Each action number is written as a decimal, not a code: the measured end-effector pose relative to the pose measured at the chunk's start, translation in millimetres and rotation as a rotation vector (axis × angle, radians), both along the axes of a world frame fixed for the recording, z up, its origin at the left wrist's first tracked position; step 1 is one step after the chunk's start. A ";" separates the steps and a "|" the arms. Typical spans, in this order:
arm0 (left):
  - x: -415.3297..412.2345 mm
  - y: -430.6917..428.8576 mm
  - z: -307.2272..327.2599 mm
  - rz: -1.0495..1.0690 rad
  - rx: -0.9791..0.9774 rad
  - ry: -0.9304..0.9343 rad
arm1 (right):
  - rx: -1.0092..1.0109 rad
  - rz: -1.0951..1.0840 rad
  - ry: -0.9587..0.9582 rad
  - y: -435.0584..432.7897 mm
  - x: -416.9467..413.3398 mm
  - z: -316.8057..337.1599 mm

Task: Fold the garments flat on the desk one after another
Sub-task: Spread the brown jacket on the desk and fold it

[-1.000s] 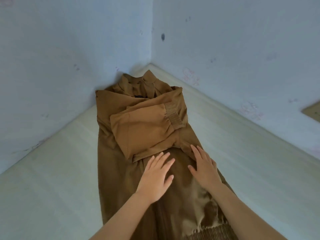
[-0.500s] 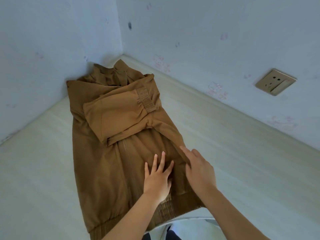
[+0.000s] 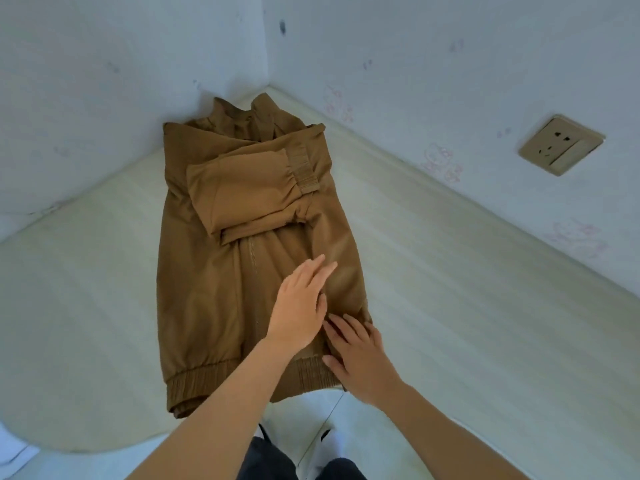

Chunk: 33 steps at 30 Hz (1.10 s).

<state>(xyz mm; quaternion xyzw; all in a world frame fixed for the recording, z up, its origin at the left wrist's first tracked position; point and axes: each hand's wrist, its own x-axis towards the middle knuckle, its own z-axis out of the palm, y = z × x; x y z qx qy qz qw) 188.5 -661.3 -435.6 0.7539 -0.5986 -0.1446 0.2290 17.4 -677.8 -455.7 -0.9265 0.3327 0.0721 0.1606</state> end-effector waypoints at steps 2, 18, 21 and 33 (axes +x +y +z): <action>-3.6 0.5 -7.9 -0.283 0.241 -0.176 | 0.108 0.102 0.071 11.2 -6.2 -2.8; 75.2 198.2 7.5 0.302 0.107 0.018 | -0.187 0.244 0.056 -32.2 -42.5 12.2; 103.7 221.1 -2.9 0.251 0.219 -0.131 | -0.251 0.295 0.109 -37.3 -30.6 13.8; 142.4 213.6 -21.6 0.054 0.325 -0.064 | -0.046 0.229 0.166 -43.5 0.3 17.2</action>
